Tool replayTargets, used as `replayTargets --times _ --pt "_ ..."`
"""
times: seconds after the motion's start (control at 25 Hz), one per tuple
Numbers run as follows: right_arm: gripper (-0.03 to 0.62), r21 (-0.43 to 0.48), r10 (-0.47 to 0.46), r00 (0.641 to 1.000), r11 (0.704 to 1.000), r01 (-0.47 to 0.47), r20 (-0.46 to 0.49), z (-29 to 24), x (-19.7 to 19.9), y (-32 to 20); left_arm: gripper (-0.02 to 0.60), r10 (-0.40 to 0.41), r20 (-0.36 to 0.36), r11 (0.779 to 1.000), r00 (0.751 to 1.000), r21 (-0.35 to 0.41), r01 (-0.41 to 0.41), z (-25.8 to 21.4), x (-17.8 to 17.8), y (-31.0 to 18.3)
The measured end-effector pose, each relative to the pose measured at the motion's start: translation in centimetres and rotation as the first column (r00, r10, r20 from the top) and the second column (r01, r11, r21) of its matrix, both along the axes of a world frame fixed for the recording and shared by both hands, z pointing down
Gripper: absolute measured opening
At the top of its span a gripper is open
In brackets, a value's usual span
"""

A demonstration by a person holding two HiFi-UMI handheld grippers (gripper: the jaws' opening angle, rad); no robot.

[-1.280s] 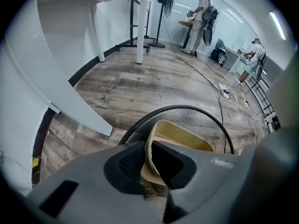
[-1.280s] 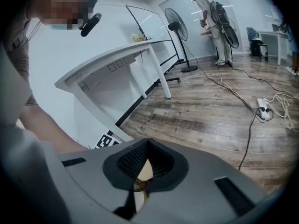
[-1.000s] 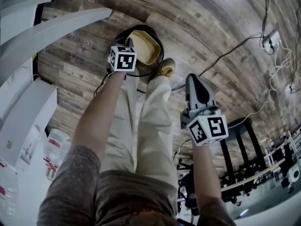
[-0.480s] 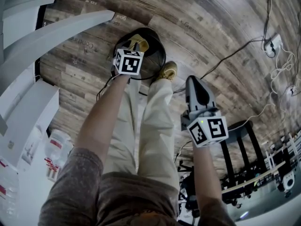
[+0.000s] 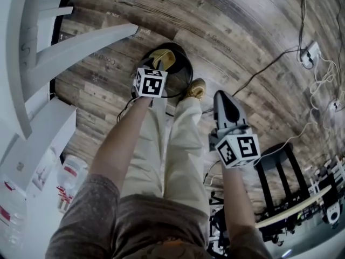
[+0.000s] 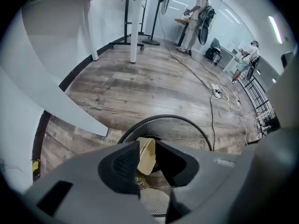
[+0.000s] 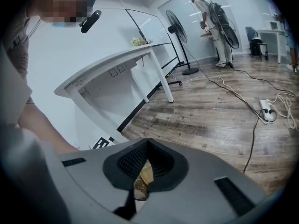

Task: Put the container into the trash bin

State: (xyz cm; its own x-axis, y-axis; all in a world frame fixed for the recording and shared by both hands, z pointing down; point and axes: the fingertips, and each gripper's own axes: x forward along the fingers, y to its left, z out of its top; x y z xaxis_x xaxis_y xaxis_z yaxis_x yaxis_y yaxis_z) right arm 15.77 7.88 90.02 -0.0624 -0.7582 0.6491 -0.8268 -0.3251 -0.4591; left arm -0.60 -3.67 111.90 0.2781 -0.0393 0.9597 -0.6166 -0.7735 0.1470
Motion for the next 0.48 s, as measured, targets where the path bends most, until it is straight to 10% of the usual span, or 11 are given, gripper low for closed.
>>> replayTargets --times 0.48 --pt "0.001 0.072 -0.01 0.999 0.997 0.013 -0.052 -12.2 -0.3 -2.6 0.089 -0.036 -0.14 0.999 0.99 0.027 0.04 -17.2 2.7 -2.1"
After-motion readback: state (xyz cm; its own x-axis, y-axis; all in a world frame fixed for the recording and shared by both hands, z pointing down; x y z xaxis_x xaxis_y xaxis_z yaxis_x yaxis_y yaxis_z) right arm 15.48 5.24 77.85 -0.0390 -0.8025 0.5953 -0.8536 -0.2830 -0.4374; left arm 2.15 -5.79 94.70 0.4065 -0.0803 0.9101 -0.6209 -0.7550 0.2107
